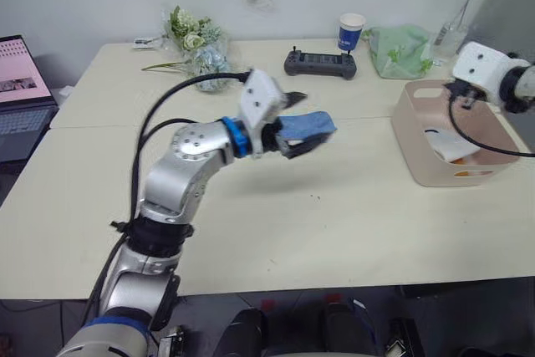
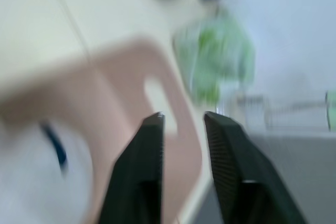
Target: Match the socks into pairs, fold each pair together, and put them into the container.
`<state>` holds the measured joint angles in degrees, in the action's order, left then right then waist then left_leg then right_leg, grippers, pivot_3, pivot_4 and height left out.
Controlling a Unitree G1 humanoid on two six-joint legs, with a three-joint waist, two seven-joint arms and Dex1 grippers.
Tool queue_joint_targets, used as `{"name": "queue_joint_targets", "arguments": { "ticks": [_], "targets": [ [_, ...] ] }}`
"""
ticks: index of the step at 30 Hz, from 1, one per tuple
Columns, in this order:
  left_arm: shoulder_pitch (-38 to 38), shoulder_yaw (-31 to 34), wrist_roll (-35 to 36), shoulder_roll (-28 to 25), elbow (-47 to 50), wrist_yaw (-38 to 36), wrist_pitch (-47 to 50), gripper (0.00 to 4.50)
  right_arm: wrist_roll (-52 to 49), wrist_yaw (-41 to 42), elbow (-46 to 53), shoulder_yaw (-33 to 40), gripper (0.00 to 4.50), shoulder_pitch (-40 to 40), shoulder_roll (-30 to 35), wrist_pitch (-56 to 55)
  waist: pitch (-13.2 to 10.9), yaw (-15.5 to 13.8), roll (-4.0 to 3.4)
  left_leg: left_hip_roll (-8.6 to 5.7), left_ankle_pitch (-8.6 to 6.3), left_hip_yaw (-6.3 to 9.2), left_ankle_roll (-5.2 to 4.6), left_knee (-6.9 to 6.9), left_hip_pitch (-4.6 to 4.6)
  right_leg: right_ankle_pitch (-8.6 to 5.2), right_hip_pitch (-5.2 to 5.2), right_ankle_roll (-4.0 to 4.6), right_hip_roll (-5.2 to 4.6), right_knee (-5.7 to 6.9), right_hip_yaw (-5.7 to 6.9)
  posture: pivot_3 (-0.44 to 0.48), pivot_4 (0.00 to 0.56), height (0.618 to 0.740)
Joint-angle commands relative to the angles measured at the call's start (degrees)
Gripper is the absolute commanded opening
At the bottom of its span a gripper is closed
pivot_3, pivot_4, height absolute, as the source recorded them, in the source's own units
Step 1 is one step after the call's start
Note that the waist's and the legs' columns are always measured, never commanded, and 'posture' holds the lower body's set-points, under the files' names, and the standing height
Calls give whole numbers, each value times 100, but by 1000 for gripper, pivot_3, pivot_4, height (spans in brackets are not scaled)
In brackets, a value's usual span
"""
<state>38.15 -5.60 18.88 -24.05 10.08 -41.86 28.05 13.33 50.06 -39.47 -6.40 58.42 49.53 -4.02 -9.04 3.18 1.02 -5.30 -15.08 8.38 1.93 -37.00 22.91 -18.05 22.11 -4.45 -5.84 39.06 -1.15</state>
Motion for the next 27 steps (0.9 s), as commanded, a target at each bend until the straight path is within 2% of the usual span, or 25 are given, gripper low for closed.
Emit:
{"name": "queue_joint_targets", "arguments": {
  "ticks": [1, 6, 11, 15, 18, 23, 27],
  "targets": [
    [-595, 476, -203, -255, 229, 313, -300, 4500, -1026, -115, 1782, 530, 2700, -788, -741, 1043, 1, 2, -1, -2, 0, 10, 0, -1, 2, 0, 0, 0, -2, -1, 3, 0, 150, 740],
    [-1892, 928, -432, -225, 657, 928, -652, 4500, -1508, -996, 3985, 605, 4449, -2119, -2083, 2264, 2, -15, -6, -9, 1, 35, 2, -4, 13, 1, 13, 1, -5, 3, 13, 0, 150, 740],
    [-3403, 1186, -461, 117, 1008, 1389, -949, 4500, -1194, -1650, 4681, 275, 4479, -3622, -2617, 1970, 9, -166, -2, -17, 1, 46, 2, -9, 7, 1, -2, 1, -10, -3, 18, 0, 150, 740],
    [-4280, 1463, -379, 454, 1160, 1638, -1275, 4500, -1136, -1948, 4790, 294, 4479, -4548, -2715, 1305, 9, -181, -2, -19, 1, 44, 1, -9, -1, 2, -8, 0, -11, 2, 14, 0, 150, 740],
    [-4831, 1472, -478, 575, 1265, 1722, -1545, 4500, -1152, -2057, 4973, 293, 4479, -5033, -2745, 1280, 10, -157, -4, -15, 1, 42, 1, -2, -5, 2, -7, 1, -7, 3, 13, 0, 150, 740],
    [-5029, 1422, -480, 643, 1287, 1802, -1701, 4500, -1123, -2233, 5140, 226, 4479, -5143, -2833, 1536, 12, -147, -7, -9, 0, 42, 1, 2, -11, 4, -11, 5, 1, 4, 12, 0, 150, 740],
    [-4622, 1282, -486, 616, 1272, 1829, -1618, 4500, -1064, -2357, 4767, 134, 4479, -4565, -2977, 1744, 12, -148, -7, -10, 1, 42, 1, 1, -13, 4, -16, 5, 2, 2, 13, 0, 150, 740]
  ]
}}
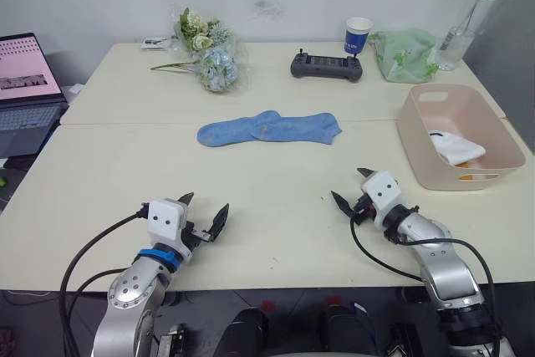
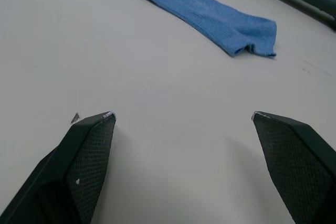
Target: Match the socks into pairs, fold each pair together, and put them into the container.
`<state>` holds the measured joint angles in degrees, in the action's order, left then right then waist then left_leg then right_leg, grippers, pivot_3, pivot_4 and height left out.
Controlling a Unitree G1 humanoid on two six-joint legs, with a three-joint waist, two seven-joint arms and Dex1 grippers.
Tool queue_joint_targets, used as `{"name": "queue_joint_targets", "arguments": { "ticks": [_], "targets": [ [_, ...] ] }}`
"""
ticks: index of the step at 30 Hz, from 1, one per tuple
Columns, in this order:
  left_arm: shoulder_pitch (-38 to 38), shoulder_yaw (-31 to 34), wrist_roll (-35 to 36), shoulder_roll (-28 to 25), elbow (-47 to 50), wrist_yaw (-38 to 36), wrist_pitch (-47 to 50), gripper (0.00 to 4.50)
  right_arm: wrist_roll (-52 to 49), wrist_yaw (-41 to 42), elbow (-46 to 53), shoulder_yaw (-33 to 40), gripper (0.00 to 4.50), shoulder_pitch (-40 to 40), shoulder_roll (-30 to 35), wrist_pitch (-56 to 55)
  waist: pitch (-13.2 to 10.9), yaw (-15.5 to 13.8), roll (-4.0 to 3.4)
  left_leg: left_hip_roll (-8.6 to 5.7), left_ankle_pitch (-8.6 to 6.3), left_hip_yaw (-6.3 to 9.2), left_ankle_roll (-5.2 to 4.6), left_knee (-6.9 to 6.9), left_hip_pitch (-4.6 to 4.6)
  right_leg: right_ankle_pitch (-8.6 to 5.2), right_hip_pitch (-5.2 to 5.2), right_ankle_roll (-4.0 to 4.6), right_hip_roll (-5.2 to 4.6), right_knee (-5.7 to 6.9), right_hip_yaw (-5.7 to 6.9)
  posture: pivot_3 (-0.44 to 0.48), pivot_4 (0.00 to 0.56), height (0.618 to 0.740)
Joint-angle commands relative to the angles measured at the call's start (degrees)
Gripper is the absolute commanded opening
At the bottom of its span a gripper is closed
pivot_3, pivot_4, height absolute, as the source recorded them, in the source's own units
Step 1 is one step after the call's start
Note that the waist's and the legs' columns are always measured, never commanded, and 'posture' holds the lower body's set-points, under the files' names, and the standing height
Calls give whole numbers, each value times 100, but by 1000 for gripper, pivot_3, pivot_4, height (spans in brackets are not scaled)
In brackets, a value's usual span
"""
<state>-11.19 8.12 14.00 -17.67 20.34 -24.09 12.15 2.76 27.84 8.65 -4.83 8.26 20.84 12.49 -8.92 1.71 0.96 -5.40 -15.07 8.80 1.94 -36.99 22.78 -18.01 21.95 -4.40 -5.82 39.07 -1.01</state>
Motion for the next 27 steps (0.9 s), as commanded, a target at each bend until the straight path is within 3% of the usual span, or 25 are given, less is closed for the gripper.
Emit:
{"name": "queue_joint_targets", "arguments": {
  "ticks": [1, 6, 12, 21, 27],
  "targets": [
    [417, -129, 30, -37, 269, 24, 29, 4500, -13, -146, -147, -26, 4479, 600, -144, 152, 0, 0, 0, 0, 0, 1, 0, 0, 0, 0, 0, 0, 0, 1, 2, 0, 150, 740],
    [1147, -473, 219, -299, 449, -340, 521, 4500, -121, -152, -1132, 55, 4479, 1629, -339, 560, 0, 14, 0, 1, 0, 2, 0, 1, -2, 0, -5, 0, 2, -4, 4, 0, 150, 740],
    [2409, -669, 188, -411, 158, -445, 776, 4500, -92, -209, -3249, 46, 4479, 3248, -520, 430, 0, 48, 0, 2, 3, -1, 4, -1, -1, 3, -1, 5, 3, -3, 5, 0, 150, 740],
    [2628, -660, 175, -453, 149, -447, 848, 4500, 30, -409, -4826, 1, 4479, 3978, -747, 175, 0, 161, 0, 5, 3, -3, 5, 0, 5, 3, 9, 5, 3, 1, 2, 0, 150, 740],
    [2651, -647, 197, -462, 211, -432, 900, 4500, -184, -357, -5173, 203, 2485, 4079, -919, 202, 1, 164, 0, 4, 3, -1, 5, -1, 4, 3, 6, 5, 3, 1, 3, 0, 150, 740]
  ]
}}
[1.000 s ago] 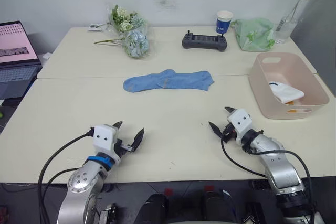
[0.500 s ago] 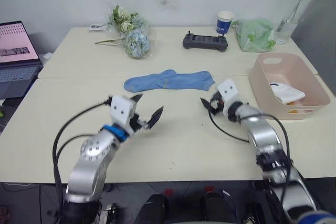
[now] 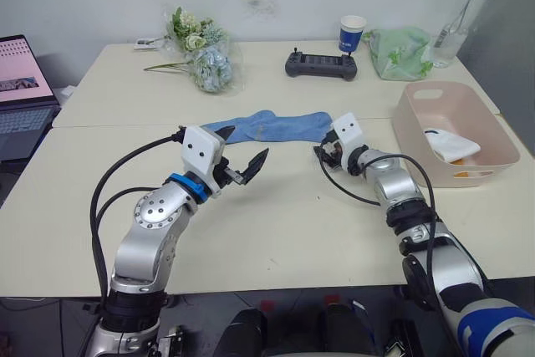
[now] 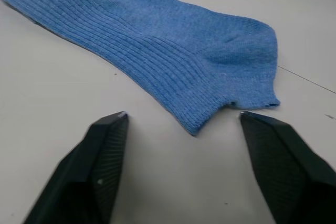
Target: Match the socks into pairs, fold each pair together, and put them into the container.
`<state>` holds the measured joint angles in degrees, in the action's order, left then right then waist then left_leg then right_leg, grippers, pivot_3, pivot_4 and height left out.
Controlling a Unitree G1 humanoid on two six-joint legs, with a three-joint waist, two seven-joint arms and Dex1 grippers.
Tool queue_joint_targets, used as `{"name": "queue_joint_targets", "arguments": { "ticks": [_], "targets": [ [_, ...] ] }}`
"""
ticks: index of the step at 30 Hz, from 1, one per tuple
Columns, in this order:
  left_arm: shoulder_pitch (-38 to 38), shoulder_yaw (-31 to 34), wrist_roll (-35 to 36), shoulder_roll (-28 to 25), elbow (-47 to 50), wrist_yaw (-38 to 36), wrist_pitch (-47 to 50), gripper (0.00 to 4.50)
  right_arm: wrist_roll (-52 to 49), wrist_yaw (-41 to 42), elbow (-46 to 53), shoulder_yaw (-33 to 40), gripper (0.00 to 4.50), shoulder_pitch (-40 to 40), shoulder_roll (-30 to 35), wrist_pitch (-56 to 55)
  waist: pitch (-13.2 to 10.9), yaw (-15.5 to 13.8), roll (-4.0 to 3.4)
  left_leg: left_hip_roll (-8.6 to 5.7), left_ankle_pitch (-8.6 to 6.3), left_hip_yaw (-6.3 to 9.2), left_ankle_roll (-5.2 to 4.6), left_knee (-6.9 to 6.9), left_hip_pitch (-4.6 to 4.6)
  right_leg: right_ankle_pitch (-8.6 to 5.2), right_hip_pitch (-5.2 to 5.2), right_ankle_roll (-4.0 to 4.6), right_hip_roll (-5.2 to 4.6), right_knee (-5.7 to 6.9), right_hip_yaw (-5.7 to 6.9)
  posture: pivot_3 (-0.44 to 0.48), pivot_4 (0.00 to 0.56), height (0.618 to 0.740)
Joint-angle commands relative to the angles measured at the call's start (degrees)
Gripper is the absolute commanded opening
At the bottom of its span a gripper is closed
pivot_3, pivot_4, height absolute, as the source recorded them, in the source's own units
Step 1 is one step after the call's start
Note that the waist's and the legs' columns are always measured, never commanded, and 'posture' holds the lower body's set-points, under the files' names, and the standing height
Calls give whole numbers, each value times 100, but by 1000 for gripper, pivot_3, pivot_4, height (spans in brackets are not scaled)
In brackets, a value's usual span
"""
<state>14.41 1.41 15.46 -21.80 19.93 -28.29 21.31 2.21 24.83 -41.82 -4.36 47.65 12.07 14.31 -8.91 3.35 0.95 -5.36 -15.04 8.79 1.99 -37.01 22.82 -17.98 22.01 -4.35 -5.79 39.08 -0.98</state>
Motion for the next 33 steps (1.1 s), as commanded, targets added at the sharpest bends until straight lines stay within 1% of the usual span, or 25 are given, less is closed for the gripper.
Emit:
{"name": "queue_joint_targets", "arguments": {
  "ticks": [1, 6, 7, 10, 12, 15, 16, 20, 24, 27, 29, 33],
  "targets": [
    [82, 15, 48, -42, 264, -9, -19, 4500, -180, -65, -186, 204, 2103, 178, -80, 54, 0, -1, 0, 0, 0, 1, 0, 0, 0, 0, 0, 0, 0, 0, 0, 0, 150, 740],
    [92, -15, 36, -18, 299, 19, -11, 4500, -299, -227, -447, 376, 302, 349, -166, 52, 0, -3, 0, 0, 0, 2, 0, 0, 0, 0, 0, 0, 0, 0, 1, 0, 150, 740],
    [105, -21, 44, -12, 317, 23, 2, 4500, -328, -246, -440, 418, 16, 365, -175, 66, 0, -5, 0, -1, 0, 2, 0, 0, 0, 0, 0, 0, 0, 0, 0, 0, 150, 740],
    [103, -10, 112, 7, 409, 29, 90, 4500, -396, -81, -182, 415, 16, 275, -166, 153, 0, -2, -1, -1, 0, 2, 0, 0, 1, 0, 1, 0, 0, -2, 0, 0, 150, 740],
    [-8, -12, 148, -47, 496, -36, 170, 4500, -484, 362, 309, 245, 16, 62, -98, 428, 0, 3, 0, 0, 0, 2, 0, 2, 2, 0, 3, 0, 0, -1, 0, 0, 150, 740],
    [-285, 34, 194, -305, 605, -268, 321, 4500, -735, 1214, 1691, -70, 16, -517, 196, 1274, 0, 4, -1, 1, 0, 3, 0, 4, 3, 0, 4, 0, 0, -3, 0, 0, 150, 740],
    [-349, 66, 222, -384, 632, -320, 367, 4500, -805, 1348, 2083, -121, 16, -672, 287, 1500, 0, 3, -2, 0, 0, 3, 0, 4, 5, 0, 6, 0, 0, -3, -1, 0, 150, 740],
    [-626, 154, 175, -784, 505, -547, 427, 4500, -1346, 2117, 3989, -236, 16, -1559, 1008, 2466, -1, -20, -3, -1, -1, 10, -1, 4, 9, 0, 8, 0, 0, -2, 1, 0, 150, 740],
    [-656, 1, -6, -1044, 232, -767, 224, 4500, -1871, 2544, 5261, -177, 16, -2231, 1690, 3237, -1, -92, -3, -3, -1, 12, -2, 3, 9, 0, 4, 0, -1, -6, 2, 0, 150, 740],
    [-569, -364, -339, -1220, -183, -1063, -145, 4500, -2294, 2577, 5717, 98, 16, -2472, 1949, 3733, -1, -117, -3, -2, -2, 11, -3, 4, 8, 0, 3, 0, -1, -7, 2, 0, 150, 740],
    [-380, -745, -771, -1290, -667, -1206, -640, 4500, -2630, 2624, 5902, 270, 16, -2540, 2042, 4063, -1, -134, -3, -2, -2, 8, -3, 5, 7, 0, 3, 0, -1, -6, 0, 0, 150, 740],
    [294, -1379, -1587, -1111, -1868, -1140, -1810, 4500, -3149, 2449, 6063, 573, 16, -2560, 1999, 4624, -2, -175, 0, -5, -2, 12, -3, 2, 8, 0, -1, 0, -3, -9, 7, 0, 150, 740]
  ]
}}
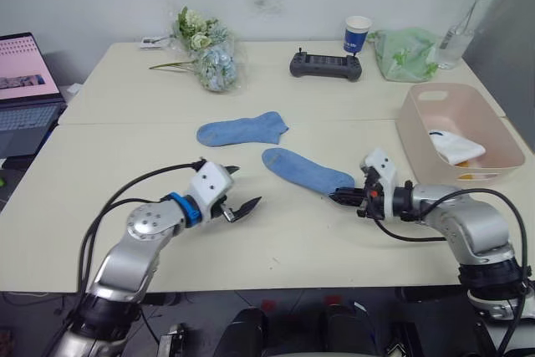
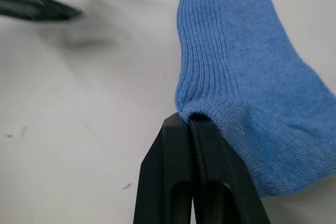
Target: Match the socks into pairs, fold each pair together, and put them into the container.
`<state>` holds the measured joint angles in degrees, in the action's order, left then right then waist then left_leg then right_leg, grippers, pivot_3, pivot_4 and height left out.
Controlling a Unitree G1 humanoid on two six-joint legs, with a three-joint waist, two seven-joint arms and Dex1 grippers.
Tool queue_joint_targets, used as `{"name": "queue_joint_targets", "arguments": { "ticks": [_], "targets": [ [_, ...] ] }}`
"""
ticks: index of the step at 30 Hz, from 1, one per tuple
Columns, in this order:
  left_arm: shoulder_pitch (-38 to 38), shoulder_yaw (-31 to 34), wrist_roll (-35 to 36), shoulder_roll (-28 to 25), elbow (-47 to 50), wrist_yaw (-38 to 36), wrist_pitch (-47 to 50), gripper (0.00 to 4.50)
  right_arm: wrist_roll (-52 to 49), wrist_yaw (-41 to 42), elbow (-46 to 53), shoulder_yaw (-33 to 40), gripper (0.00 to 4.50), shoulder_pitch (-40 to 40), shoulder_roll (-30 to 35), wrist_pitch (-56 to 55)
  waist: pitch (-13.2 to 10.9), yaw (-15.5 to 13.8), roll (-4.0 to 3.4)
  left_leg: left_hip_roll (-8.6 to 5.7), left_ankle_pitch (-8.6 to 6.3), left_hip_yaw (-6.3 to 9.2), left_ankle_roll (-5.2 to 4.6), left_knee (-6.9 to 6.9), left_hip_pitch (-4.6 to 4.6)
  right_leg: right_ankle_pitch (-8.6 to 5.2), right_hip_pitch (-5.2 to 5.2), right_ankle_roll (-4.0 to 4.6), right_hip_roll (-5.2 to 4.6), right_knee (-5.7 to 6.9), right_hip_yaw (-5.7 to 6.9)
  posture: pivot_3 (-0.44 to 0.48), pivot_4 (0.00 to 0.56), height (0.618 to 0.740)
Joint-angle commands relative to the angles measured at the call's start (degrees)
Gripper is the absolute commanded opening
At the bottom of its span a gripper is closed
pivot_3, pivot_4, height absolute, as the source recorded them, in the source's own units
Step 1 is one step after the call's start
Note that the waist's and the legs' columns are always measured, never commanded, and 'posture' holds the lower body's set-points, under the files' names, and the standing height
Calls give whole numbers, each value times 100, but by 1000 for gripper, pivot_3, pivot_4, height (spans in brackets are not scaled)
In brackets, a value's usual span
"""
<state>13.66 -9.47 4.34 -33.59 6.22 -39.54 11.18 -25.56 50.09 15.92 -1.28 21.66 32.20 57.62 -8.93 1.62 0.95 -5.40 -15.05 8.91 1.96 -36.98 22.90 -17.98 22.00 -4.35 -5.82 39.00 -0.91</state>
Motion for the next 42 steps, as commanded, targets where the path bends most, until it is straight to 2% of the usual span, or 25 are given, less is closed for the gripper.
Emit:
{"name": "queue_joint_targets", "arguments": {
  "ticks": [1, 3, 9, 10, 13, 17, 24, 28, 32, 37, 42],
  "targets": [
    [520, -453, -681, 92, -800, -19, -1079, 4500, -439, -116, 325, 292, 16, 12, 7, 347, -1, -3, 2, 0, 0, 0, 0, -1, 0, 0, 0, 0, -1, 0, 0, 0, 150, 740],
    [734, -615, -936, 142, -1256, 16, -1483, 4500, -556, -156, 396, 317, 16, -45, 59, 423, 0, -2, 1, -2, 0, -1, 0, 0, 1, 0, 0, 0, -4, -1, 1, 0, 150, 740],
    [1639, -756, -1739, 549, -2720, 847, -2462, 4500, -821, -185, 456, 437, 16, -291, 271, 459, 0, -3, 3, -6, 0, 1, 0, -3, 0, 1, -3, -2, -6, 3, 6, 0, 150, 740],
    [1718, -769, -1783, 589, -2885, 876, -2586, 4307, -837, -208, 437, 438, 1, -308, 283, 435, 0, -2, 3, -5, 0, 0, 0, -4, 0, 1, -3, -2, -6, 3, 6, 0, 150, 740],
    [1895, -761, -1785, 699, -3310, 857, -2797, 3627, -867, -262, 354, 438, 0, -320, 264, 338, 0, 24, 3, -5, 0, 0, 0, -2, 0, 1, -1, -3, -6, 4, 6, 0, 150, 740],
    [2014, -690, -1775, 776, -3575, 865, -3014, 2312, -867, -299, 285, 394, 0, -325, 259, 227, 0, 24, 3, -4, 1, 1, 0, -3, 0, 1, 1, -3, -5, 6, 6, 0, 150, 740],
    [1888, -533, -1615, 691, -3433, 639, -3187, 24, -777, -315, 148, 230, 0, -293, 237, 28, 0, 24, 4, -4, 1, 2, 0, -3, 0, 1, 1, -3, -5, 6, 6, 0, 150, 740],
    [1666, -286, -1401, 524, -3140, 559, -3034, 24, -714, -218, 11, 18, 0, -125, 208, -193, 0, 41, 4, -4, 1, 3, 0, -3, 0, 1, 2, -3, -5, 6, 6, 0, 150, 740],
    [1202, -119, -1240, 226, -2420, 337, -2826, 24, -332, -232, -157, -305, 0, 39, 226, -788, 0, 79, 3, -2, 1, 6, 0, -2, 1, 1, 7, -2, -4, 8, 5, 0, 150, 740],
    [-165, 144, -844, -534, -395, -326, -2066, 24, 89, 79, -199, -732, 0, 5, 471, -1408, 0, 104, 3, 0, 0, 9, 0, 3, 2, 0, 11, -2, -4, 4, 3, 0, 150, 740],
    [-1469, 311, -770, -980, 1317, -561, -1156, 24, -172, 455, 154, -731, 0, -251, 876, -1105, -1, 31, 1, -2, 0, 9, -1, 2, 2, 0, 4, -2, -5, 1, 0, 0, 150, 740]
  ]
}}
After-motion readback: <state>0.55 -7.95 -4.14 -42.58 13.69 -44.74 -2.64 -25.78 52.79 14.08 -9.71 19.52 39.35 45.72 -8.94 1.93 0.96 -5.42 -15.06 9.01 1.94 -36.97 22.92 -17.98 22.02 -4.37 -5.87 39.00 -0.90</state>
